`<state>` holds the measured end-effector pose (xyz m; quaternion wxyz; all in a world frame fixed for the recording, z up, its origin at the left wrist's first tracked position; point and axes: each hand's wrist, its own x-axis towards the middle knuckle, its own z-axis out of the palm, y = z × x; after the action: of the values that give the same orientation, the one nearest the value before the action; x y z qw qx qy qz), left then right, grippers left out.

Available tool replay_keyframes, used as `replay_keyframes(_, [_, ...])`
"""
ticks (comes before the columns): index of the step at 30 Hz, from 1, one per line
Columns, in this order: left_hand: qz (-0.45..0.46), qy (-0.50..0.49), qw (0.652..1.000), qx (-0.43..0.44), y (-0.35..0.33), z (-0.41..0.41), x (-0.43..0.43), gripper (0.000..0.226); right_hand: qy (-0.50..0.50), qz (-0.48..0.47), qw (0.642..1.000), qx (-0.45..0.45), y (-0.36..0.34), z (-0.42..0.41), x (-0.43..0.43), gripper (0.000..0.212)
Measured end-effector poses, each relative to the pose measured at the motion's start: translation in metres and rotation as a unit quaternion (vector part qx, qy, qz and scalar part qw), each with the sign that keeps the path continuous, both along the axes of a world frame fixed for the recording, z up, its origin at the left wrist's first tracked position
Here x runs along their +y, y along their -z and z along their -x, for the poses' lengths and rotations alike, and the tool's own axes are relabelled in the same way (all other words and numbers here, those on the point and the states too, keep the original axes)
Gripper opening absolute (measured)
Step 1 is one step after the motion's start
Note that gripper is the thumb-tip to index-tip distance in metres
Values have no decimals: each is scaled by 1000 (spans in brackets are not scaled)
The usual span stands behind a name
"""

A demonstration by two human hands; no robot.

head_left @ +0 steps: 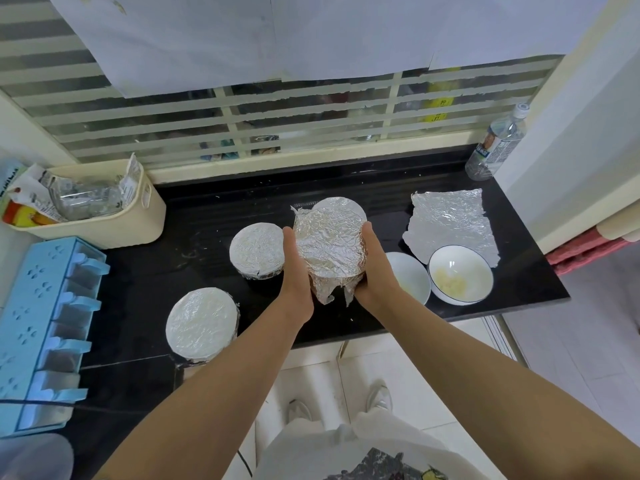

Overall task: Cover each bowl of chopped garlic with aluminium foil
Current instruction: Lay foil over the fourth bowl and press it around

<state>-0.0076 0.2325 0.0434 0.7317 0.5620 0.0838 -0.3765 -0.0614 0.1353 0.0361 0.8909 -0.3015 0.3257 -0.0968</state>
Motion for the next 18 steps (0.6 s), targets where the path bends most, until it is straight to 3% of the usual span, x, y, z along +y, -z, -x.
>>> replay_keyframes(7, [-123, 28, 992, -24, 17, -13, 11, 74, -19, 19, 1000, 4, -5, 6, -15, 44])
replay_keyframes(10, [-160, -65, 980, -94, 15, -23, 18, 45, -46, 30, 998, 20, -3, 10, -18, 43])
replay_keyframes(12, [-166, -105, 954, -227, 11, -31, 24, 32, -65, 31, 997, 31, -2, 12, -18, 43])
replay_keyframes(15, [-144, -4, 912, -385, 12, -44, 34, 50, -84, 24, 995, 40, 1, 14, -19, 46])
replay_keyframes(18, [-115, 108, 913, -375, 14, -52, 41, 49, -92, 21, 995, 39, 3, 15, -20, 49])
